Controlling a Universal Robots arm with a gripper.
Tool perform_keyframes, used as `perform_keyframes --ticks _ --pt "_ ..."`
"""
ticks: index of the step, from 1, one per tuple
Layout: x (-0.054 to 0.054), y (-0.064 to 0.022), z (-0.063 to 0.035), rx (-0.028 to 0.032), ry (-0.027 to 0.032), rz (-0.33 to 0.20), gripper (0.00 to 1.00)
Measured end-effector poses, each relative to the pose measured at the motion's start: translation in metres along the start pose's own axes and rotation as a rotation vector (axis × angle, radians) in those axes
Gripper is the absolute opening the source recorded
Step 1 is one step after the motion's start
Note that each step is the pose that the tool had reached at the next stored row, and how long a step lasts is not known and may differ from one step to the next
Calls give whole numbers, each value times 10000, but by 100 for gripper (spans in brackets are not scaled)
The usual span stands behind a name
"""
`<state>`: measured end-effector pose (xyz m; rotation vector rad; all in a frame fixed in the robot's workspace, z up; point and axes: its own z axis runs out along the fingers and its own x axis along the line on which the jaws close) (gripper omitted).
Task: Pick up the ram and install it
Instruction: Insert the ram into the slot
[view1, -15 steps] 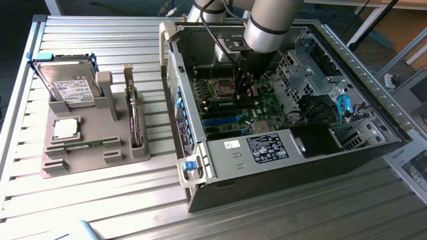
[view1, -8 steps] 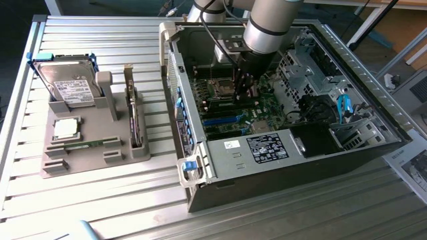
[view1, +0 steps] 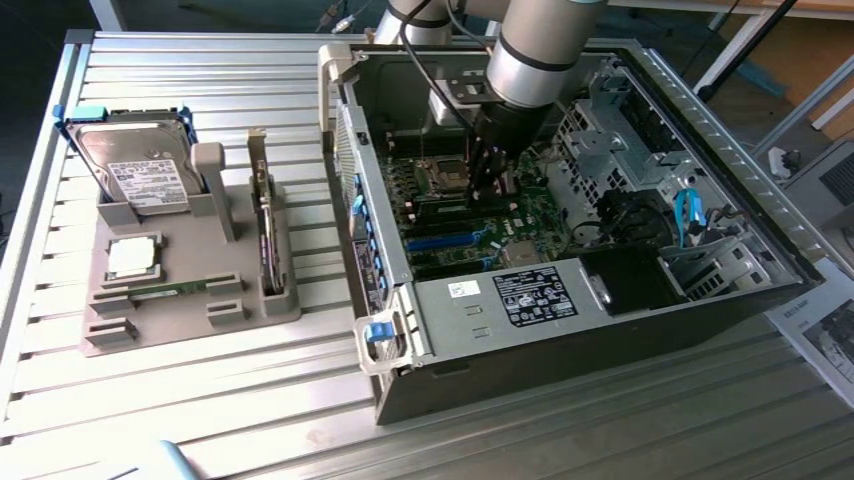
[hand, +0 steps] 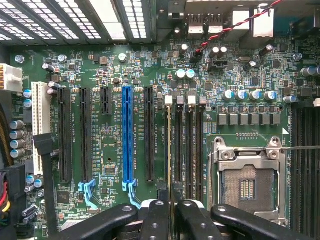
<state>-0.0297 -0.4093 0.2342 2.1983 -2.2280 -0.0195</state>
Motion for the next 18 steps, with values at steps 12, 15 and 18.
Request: perform_keyframes --ticks 12,15,18 --pt "2 -15 0 -3 3 -4 13" --pt "3 -15 20 -4 5 -4 13" --pt "2 -15 22 -3 3 -4 13"
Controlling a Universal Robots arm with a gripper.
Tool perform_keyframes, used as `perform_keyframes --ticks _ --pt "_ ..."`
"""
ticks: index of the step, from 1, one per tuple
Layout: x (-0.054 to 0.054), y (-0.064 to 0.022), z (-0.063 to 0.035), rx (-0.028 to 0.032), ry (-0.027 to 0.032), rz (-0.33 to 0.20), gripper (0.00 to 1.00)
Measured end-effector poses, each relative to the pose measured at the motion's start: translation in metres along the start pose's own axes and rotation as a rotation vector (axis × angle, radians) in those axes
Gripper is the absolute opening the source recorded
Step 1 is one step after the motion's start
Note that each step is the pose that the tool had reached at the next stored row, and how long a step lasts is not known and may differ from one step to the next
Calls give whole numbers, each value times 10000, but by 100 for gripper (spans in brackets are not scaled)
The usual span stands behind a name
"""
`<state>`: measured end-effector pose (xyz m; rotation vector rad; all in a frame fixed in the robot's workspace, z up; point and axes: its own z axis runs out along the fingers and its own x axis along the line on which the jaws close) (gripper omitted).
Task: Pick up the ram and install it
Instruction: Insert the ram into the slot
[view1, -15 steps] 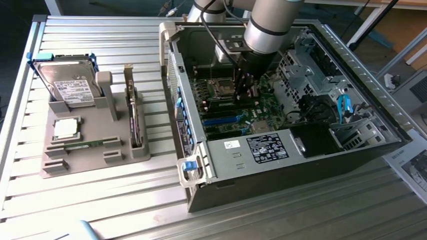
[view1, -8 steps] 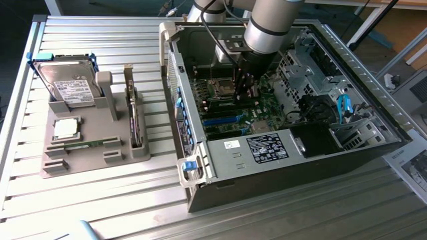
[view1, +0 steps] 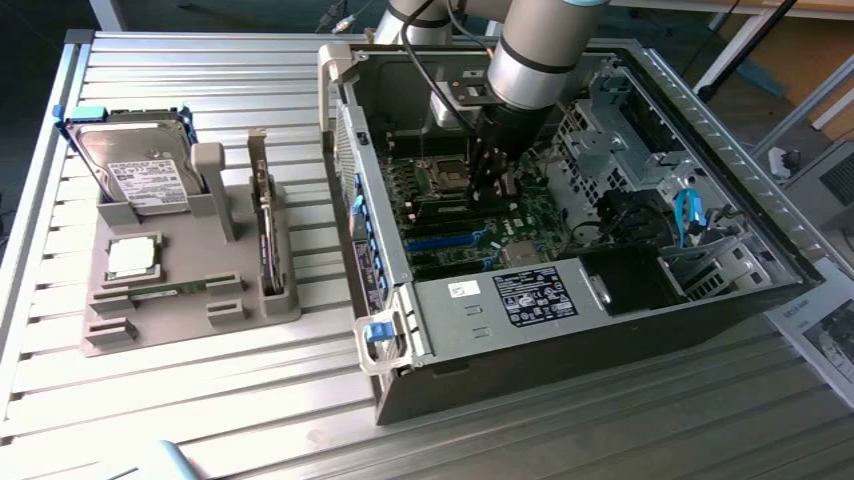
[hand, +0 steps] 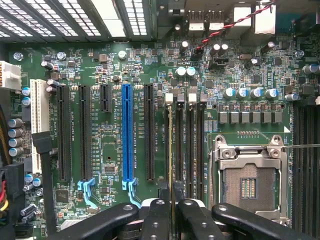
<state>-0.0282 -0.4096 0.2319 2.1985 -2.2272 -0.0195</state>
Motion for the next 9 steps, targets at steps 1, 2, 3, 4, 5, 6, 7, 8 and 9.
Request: perform_keyframes --ticks 1,2,3,4,5,6,7,8,9 --pt "0 0 -1 0 -1 0 13" --pt "0 0 -6 1 -4 0 13" --pt "0 0 -16 0 -1 0 13" --pt "0 0 -17 0 -1 0 13" --pt "0 0 -20 0 0 1 13" --pt "0 1 -30 -1 3 1 13" --pt "0 1 -42 0 1 1 13" --pt "0 1 -43 0 -1 1 13" --pt "0 1 -43 0 -2 0 13"
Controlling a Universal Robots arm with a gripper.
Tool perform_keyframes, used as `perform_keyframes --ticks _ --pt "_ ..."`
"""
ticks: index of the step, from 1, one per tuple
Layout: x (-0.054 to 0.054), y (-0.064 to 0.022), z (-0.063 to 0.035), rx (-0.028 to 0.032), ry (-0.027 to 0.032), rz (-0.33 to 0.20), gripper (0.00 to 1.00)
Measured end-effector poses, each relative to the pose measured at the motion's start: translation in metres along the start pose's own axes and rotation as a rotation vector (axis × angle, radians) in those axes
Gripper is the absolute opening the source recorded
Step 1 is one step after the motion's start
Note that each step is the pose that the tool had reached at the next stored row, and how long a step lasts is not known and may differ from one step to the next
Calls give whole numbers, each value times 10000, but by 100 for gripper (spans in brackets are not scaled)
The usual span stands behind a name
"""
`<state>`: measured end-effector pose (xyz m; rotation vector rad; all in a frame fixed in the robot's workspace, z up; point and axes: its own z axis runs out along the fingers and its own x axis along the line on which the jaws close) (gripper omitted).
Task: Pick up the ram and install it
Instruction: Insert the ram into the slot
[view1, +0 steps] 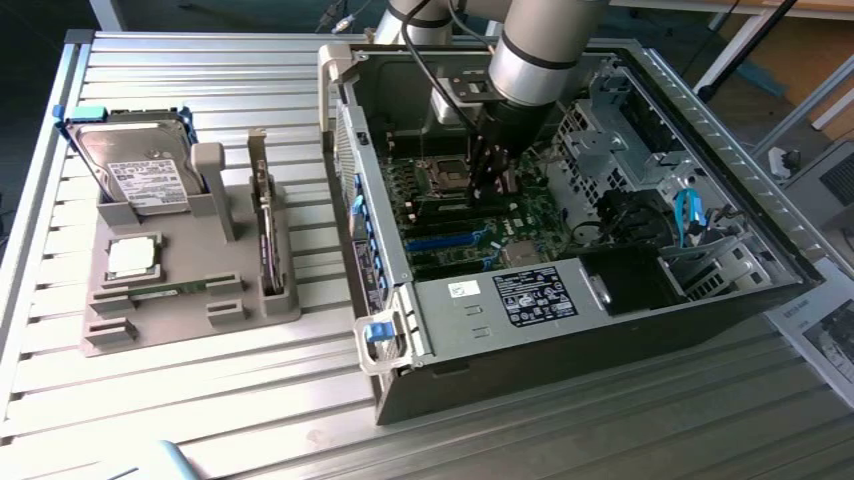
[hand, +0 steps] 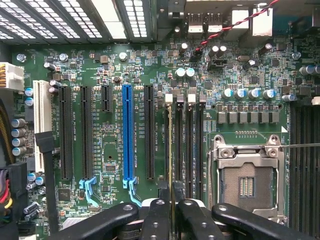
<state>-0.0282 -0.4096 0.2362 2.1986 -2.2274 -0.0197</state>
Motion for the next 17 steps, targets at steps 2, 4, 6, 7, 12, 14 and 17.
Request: perform_keyframes --ticks 2,4,6,7,12,14,17 --pt "0 0 0 0 0 0 13" --pt "0 0 -1 0 1 0 13" --pt "0 -1 -1 0 2 0 13" --pt "0 -4 -1 0 2 -1 13" --pt "0 -6 -1 0 2 0 13" --pt "0 -6 -1 0 2 0 13" --pt "0 -6 1 -1 3 -1 13"
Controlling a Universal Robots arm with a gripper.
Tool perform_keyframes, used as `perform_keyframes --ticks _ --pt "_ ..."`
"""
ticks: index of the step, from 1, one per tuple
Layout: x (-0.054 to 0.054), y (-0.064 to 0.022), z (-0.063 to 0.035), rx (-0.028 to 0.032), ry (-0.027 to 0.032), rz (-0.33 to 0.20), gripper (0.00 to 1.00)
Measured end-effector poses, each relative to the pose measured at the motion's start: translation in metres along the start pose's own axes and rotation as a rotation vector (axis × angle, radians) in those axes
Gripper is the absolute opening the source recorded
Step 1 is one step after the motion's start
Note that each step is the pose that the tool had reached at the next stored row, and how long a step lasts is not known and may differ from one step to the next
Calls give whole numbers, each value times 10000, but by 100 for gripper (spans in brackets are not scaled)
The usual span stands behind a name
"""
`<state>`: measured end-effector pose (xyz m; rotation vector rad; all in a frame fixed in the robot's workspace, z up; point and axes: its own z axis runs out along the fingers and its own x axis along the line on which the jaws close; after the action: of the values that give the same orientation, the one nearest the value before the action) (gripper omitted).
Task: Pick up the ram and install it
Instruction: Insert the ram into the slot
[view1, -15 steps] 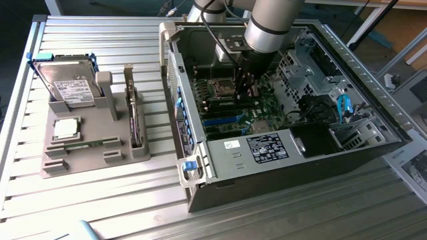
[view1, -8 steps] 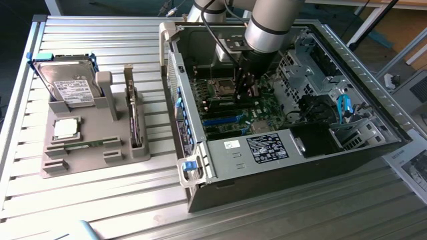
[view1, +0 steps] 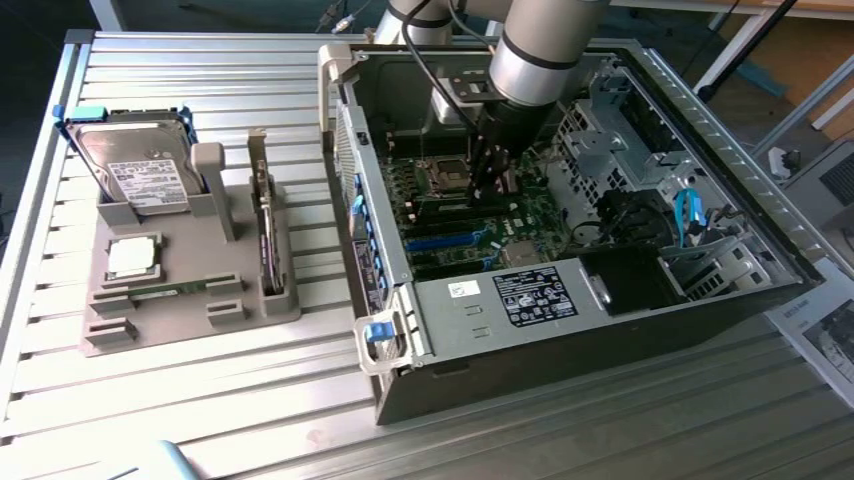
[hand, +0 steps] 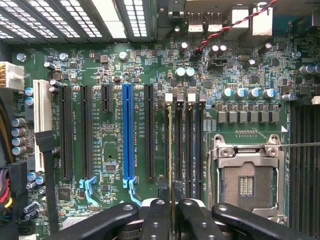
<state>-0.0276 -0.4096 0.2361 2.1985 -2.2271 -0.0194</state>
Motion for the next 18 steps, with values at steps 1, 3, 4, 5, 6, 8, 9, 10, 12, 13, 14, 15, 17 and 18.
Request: perform_keyframes --ticks 1,3,4,5,6,8,9,10,12,13,14,15,17,18 --pt "0 0 2 0 0 0 13" --pt "0 0 3 0 -1 0 13" --pt "0 0 3 1 -2 -4 13" --pt "0 0 3 1 -1 -9 13" --pt "0 0 3 0 0 -14 13" --pt "0 0 5 1 0 -31 13" --pt "0 0 6 0 0 -48 13" --pt "0 0 6 0 1 -48 13" --pt "0 0 6 0 0 -49 13" --pt "0 0 7 0 0 -56 13" --pt "0 0 9 0 0 -67 13" --pt "0 0 10 0 1 -96 13" --pt "0 0 11 0 1 -99 13" --pt "0 0 12 0 0 -99 13"
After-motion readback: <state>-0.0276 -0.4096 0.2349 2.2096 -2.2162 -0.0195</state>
